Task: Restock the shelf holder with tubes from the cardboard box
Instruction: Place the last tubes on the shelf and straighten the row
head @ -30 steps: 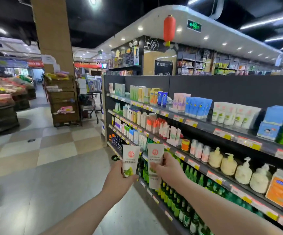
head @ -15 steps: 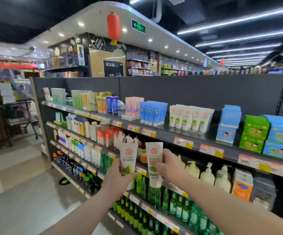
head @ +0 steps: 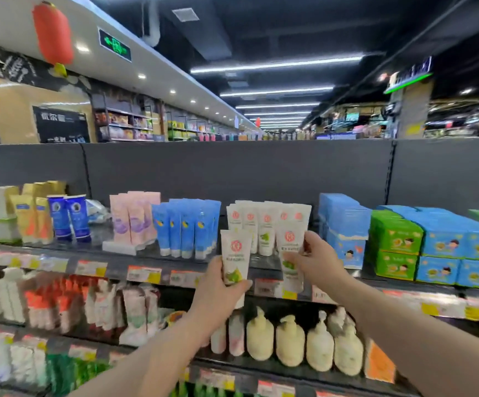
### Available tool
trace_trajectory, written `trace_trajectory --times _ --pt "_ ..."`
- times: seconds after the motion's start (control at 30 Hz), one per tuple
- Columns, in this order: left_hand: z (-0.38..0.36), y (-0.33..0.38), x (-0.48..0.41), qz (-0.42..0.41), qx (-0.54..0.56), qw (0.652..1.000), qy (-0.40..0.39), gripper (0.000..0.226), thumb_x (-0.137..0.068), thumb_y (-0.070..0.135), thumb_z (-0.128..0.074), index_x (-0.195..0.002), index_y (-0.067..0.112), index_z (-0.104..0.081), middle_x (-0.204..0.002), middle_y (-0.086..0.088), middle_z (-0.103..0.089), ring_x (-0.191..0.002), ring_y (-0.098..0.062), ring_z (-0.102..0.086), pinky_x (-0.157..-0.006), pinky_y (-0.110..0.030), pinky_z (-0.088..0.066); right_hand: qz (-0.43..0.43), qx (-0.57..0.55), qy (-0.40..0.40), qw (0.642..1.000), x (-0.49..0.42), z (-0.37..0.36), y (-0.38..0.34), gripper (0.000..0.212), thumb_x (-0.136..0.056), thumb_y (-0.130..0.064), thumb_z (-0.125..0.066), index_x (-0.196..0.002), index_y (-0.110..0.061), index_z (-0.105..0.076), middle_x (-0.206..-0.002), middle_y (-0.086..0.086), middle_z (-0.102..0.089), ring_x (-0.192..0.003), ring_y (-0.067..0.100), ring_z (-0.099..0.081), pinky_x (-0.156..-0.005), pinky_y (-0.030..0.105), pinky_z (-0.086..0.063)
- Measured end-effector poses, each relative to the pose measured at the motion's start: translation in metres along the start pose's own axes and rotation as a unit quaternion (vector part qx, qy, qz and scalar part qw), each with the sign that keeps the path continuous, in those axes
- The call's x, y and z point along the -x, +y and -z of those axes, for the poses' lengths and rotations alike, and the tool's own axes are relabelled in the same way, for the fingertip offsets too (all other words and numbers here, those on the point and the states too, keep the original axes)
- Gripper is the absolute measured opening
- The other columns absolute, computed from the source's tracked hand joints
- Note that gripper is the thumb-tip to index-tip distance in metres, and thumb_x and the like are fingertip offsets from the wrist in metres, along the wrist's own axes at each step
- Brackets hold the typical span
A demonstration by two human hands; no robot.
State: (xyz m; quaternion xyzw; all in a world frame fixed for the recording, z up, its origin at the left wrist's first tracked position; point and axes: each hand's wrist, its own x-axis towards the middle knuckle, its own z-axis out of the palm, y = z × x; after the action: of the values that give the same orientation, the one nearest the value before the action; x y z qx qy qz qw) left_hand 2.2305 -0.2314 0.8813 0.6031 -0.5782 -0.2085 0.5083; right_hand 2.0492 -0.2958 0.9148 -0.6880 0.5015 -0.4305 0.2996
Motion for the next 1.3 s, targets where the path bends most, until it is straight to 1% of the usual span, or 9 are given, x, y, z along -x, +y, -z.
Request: trace_trajectory --times 0.13,0.33,0.53,0.7,0.77,0.83,0.9,1.1,1.3 --pt "-0.008 -0.012 -0.051 -0.021 0.046 0.997 -0.051 0.04 -0.08 0.017 -0.071 -0.109 0.027 -0.045 -0.106 0.014 -0.056 -0.095 -0.001 -0.052 -0.072 -0.01 -0.04 -0.028 0.033 0.091 0.995 -0.036 0.001 0.008 0.019 -0.084 -0.017 -0.068 -0.097 -0.015 -0.055 -0.098 0.007 -0.066 -0.091 0.025 -0.062 -0.078 0.039 -0.053" --pt "-0.039 -0.023 -0.092 -0.037 0.091 0.99 -0.098 0.041 -0.08 0.015 -0.071 -0.109 0.027 -0.045 -0.114 0.011 -0.055 -0.108 -0.009 -0.053 -0.086 -0.024 -0.045 -0.061 0.077 0.157 0.983 -0.076 0.016 0.012 0.03 -0.085 -0.017 -0.068 -0.105 -0.004 -0.051 -0.099 0.005 -0.061 -0.09 0.024 -0.058 -0.071 0.032 -0.045" --pt "-0.045 -0.02 -0.12 -0.045 0.109 0.99 -0.077 0.039 -0.081 0.015 -0.07 -0.11 0.025 -0.047 -0.114 0.013 -0.057 -0.102 -0.003 -0.054 -0.071 -0.012 -0.044 -0.057 0.111 0.112 0.986 -0.112 0.011 0.016 0.023 -0.087 -0.021 -0.064 -0.09 -0.01 -0.045 -0.088 0.0 -0.057 -0.087 0.024 -0.057 -0.071 0.035 -0.05" --pt "-0.051 -0.02 -0.133 -0.039 0.11 0.992 -0.054 0.038 -0.08 0.014 -0.071 -0.108 0.023 -0.047 -0.113 0.013 -0.057 -0.095 0.0 -0.056 -0.06 -0.01 -0.046 -0.056 0.139 0.078 0.986 -0.131 0.005 0.031 0.029 -0.087 -0.024 -0.064 -0.102 -0.006 -0.048 -0.1 0.009 -0.063 -0.095 0.027 -0.061 -0.084 0.046 -0.053" --pt "-0.055 -0.021 -0.137 -0.038 0.105 0.993 -0.046 0.038 -0.081 0.014 -0.07 -0.108 0.024 -0.046 -0.116 0.012 -0.057 -0.102 -0.004 -0.055 -0.059 -0.01 -0.047 -0.067 0.154 0.059 0.984 -0.136 0.003 0.038 0.03 -0.088 -0.026 -0.064 -0.105 -0.007 -0.049 -0.103 0.007 -0.063 -0.095 0.025 -0.062 -0.08 0.042 -0.054" --pt "-0.059 -0.022 -0.14 -0.042 0.098 0.993 -0.041 0.037 -0.081 0.014 -0.07 -0.107 0.026 -0.045 -0.115 0.013 -0.056 -0.104 -0.004 -0.054 -0.057 -0.009 -0.047 -0.07 0.153 0.046 0.985 -0.138 0.003 0.044 0.028 -0.088 -0.026 -0.064 -0.107 -0.009 -0.05 -0.105 0.003 -0.063 -0.09 0.018 -0.058 -0.065 0.027 -0.048" --pt "-0.063 -0.021 -0.142 -0.046 0.094 0.994 -0.04 0.038 -0.081 0.014 -0.07 -0.107 0.028 -0.045 -0.114 0.013 -0.056 -0.105 -0.005 -0.054 -0.059 -0.01 -0.046 -0.064 0.147 0.046 0.986 -0.139 0.003 0.048 0.026 -0.089 -0.025 -0.063 -0.106 -0.012 -0.05 -0.103 -0.001 -0.062 -0.087 0.014 -0.055 -0.058 0.018 -0.039" --pt "-0.074 -0.018 -0.149 -0.061 0.099 0.992 -0.045 0.039 -0.08 0.014 -0.07 -0.109 0.027 -0.047 -0.108 0.016 -0.055 -0.102 -0.005 -0.053 -0.068 -0.015 -0.048 -0.066 0.121 0.052 0.989 -0.148 0.005 0.058 0.03 -0.087 -0.023 -0.065 -0.111 -0.013 -0.05 -0.11 0.0 -0.063 -0.097 0.017 -0.058 -0.083 0.036 -0.052" --pt "-0.08 -0.022 -0.151 -0.063 0.108 0.991 -0.043 0.041 -0.08 0.013 -0.071 -0.107 0.03 -0.044 -0.101 0.022 -0.052 -0.099 -0.003 -0.052 -0.071 -0.014 -0.047 -0.085 0.156 0.017 0.984 -0.154 0.004 0.066 0.028 -0.088 -0.025 -0.064 -0.11 -0.015 -0.049 -0.117 0.0 -0.06 -0.094 0.012 -0.052 -0.076 0.029 -0.046"
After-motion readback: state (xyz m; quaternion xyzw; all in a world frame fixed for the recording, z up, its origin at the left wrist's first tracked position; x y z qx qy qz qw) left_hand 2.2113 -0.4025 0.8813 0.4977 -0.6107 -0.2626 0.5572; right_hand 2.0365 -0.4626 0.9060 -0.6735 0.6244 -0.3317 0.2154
